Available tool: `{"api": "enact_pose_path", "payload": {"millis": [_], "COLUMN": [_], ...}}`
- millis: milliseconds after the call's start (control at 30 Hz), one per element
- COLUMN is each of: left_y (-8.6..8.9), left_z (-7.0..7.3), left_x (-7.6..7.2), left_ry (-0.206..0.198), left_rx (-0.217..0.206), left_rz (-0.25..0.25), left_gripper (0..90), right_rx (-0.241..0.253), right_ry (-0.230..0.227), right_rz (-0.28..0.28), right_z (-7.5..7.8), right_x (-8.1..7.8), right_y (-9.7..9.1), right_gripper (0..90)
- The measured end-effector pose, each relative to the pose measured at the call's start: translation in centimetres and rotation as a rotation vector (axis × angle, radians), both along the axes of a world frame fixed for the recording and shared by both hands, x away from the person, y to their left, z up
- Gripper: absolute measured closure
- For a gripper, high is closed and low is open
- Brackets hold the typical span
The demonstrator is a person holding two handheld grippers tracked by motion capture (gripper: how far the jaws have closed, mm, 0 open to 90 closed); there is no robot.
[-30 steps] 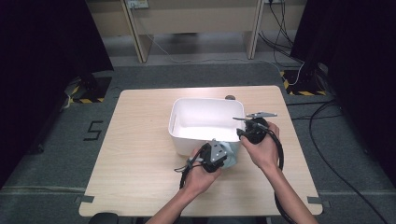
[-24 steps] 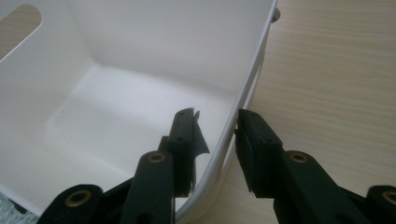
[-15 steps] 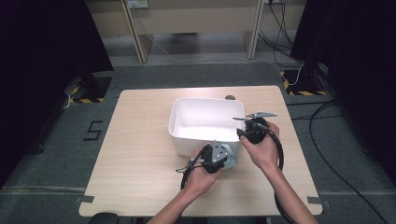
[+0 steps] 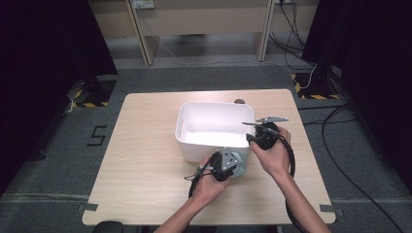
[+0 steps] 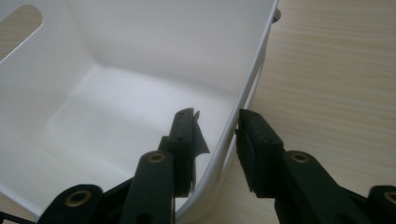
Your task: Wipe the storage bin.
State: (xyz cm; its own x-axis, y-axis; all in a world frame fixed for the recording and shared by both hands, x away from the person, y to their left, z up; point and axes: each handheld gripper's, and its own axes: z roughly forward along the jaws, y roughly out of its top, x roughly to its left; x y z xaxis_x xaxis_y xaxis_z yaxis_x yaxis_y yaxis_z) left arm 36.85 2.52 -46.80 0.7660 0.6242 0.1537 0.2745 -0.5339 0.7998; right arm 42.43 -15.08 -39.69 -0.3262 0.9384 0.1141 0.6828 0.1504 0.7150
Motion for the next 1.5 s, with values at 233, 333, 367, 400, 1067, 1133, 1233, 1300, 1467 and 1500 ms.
{"api": "enact_pose_path", "payload": {"millis": [233, 333, 367, 400, 1067, 1133, 1233, 1300, 1467, 1500], "left_y": [-0.1, -0.1, -0.1, -0.1, -0.2, -0.2, -0.2, -0.3, -0.5, -0.5], "left_z": [-0.5, -0.8, -0.9, -1.0, -1.4, -1.4, -1.4, -1.4, -1.7, -1.8], "left_x": [0.0, 0.1, 0.1, 0.1, 0.4, 0.5, 0.6, 0.6, 0.6, 0.6], "left_ry": [0.0, 0.004, 0.007, 0.005, 0.022, 0.023, 0.026, 0.027, 0.032, 0.035], "left_rx": [0.003, 0.012, 0.015, 0.015, 0.027, 0.026, 0.031, 0.032, 0.042, 0.041], "left_rz": [0.006, 0.005, 0.004, 0.006, 0.005, 0.009, 0.008, 0.007, 0.002, 0.004], "left_gripper": [80.2, 80.2, 80.3, 80.2, 80.2, 80.3, 80.3, 80.3, 80.2, 80.3], "right_rx": [0.001, 0.001, 0.0, 0.001, 0.012, 0.009, 0.002, 0.005, 0.014, 0.013], "right_ry": [0.001, 0.0, 0.0, 0.0, 0.003, 0.003, 0.001, 0.003, 0.005, 0.006], "right_rz": [0.0, 0.0, 0.002, 0.002, 0.001, -0.002, -0.009, -0.01, -0.008, -0.007], "right_z": [0.0, 0.0, 0.0, 0.0, 0.2, 0.2, 0.2, 0.2, 0.1, 0.1], "right_x": [0.0, 0.0, 0.0, 0.0, 0.0, 0.0, 0.0, 0.0, -0.1, -0.1], "right_y": [0.0, 0.0, 0.0, 0.0, -0.1, 0.0, 0.1, 0.1, 0.1, 0.1], "right_gripper": [67.9, 67.7, 67.7, 67.7, 66.5, 67.2, 67.9, 67.9, 67.8, 67.8]}}
